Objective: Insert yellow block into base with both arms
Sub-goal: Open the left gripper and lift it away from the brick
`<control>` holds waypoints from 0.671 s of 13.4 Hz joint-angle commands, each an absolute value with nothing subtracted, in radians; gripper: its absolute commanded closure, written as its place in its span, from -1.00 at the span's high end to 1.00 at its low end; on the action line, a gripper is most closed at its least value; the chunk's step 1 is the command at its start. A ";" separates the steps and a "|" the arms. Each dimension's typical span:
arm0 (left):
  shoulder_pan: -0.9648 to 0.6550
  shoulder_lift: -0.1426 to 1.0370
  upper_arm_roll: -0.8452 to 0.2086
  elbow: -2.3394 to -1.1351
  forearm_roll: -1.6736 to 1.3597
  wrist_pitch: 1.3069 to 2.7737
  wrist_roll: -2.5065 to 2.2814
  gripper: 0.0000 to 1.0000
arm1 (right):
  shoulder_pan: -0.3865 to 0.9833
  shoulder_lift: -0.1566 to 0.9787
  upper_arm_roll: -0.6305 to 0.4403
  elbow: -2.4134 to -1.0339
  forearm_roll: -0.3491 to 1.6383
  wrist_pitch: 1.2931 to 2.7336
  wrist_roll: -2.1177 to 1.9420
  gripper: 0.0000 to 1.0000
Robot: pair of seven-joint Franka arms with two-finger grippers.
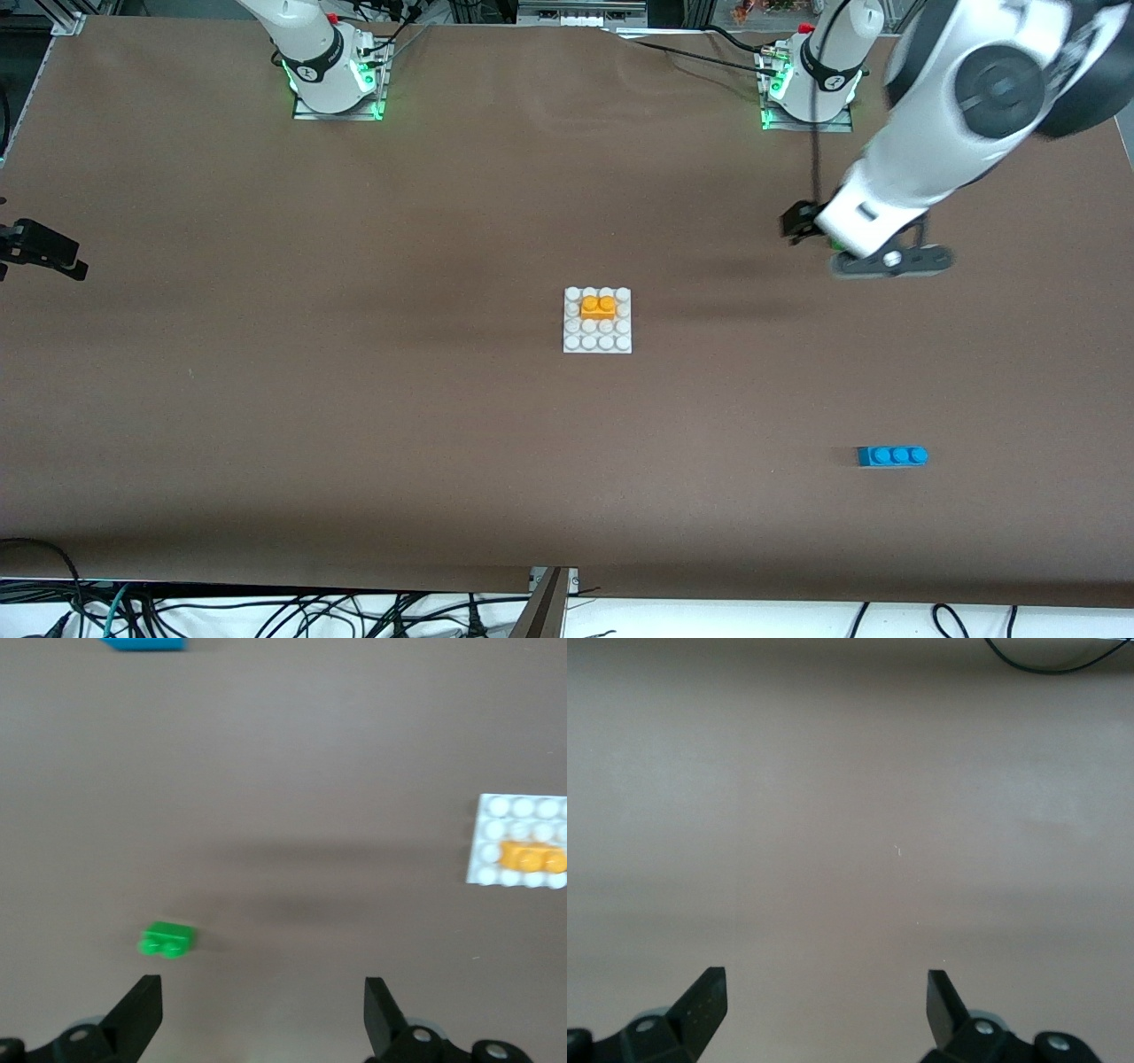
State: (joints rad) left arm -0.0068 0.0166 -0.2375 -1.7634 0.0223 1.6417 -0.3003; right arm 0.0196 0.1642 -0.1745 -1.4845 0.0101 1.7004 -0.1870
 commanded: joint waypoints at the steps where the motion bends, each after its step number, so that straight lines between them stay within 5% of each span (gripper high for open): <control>1: 0.118 -0.070 -0.250 -1.824 0.015 1.667 -0.221 1.00 | 0.009 0.167 -0.173 -1.470 0.015 1.683 -0.175 1.00; 9: 0.181 -0.005 -0.242 -1.675 0.015 1.684 -0.207 1.00 | 0.011 0.172 -0.173 -1.470 0.014 1.684 -0.176 1.00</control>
State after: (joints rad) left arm 0.1603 -0.0429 -0.2339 -1.7388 0.0218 1.6909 -0.2274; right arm 0.0166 0.1672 -0.1771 -1.4846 0.0101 1.6996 -0.1870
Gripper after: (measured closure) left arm 0.000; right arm 0.000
